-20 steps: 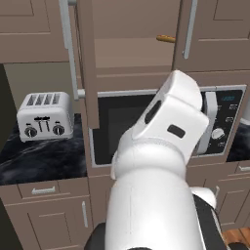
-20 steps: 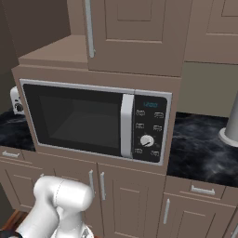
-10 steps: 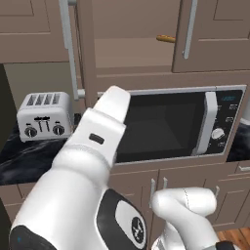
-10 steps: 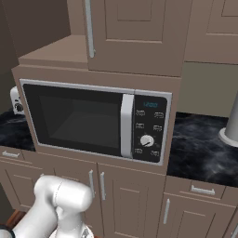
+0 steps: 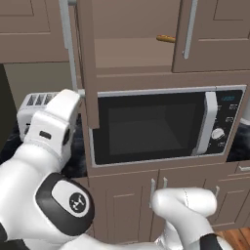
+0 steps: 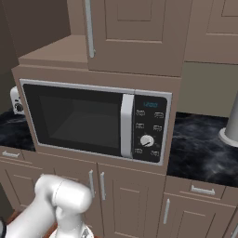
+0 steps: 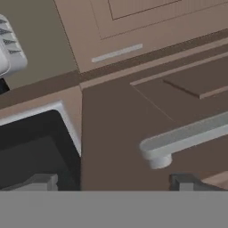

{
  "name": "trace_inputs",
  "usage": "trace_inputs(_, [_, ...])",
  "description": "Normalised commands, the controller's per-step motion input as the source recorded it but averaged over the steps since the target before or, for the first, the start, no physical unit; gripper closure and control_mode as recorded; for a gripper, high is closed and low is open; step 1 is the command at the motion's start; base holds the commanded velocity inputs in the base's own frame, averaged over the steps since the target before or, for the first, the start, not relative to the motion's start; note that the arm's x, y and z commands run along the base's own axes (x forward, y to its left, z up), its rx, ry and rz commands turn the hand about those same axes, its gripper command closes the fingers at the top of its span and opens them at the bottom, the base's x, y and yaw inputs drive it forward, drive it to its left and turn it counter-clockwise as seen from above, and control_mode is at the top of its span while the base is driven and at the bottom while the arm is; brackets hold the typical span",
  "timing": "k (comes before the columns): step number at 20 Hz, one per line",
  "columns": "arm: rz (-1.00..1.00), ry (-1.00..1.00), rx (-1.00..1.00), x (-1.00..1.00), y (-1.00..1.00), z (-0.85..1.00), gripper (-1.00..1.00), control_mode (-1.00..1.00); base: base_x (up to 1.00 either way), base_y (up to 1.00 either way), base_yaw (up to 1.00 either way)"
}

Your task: Pick the avocado and bread from the counter and place them on the plate. Then pick the jam from the cabinet and place it next to the plate. Lastly close the cabinet door.

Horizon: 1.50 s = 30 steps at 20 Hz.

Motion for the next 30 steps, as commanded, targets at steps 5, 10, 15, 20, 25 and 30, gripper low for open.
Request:
trace_inputs(5, [-0.05, 0.00, -0.08, 0.66, 0.63, -0.09, -1.00, -1.00, 0.00, 0.00, 0.00])
trace_inputs(10, [-0.05, 0.00, -0.09, 0.66, 0.72, -0.21, -1.00, -1.00, 0.00, 0.00, 0.00])
trace_inputs(15, [-0.06, 0.00, -0.06, 0.62, 0.47, -0.04, -1.00, -1.00, 0.00, 0.00, 0.00])
trace_inputs(20, [-0.07, 0.01, -0.03, 0.59, 0.07, 0.00, -1.00, -1.00, 0.00, 0.00, 0.00])
trace_inputs(25, [-0.05, 0.02, -0.01, 0.41, -0.10, 0.00, -1.00, -1.00, 0.00, 0.00, 0.00])
trace_inputs(30, [-0.06, 0.00, -0.01, 0.17, -0.43, 0.00, -1.00, -1.00, 0.00, 0.00, 0.00])
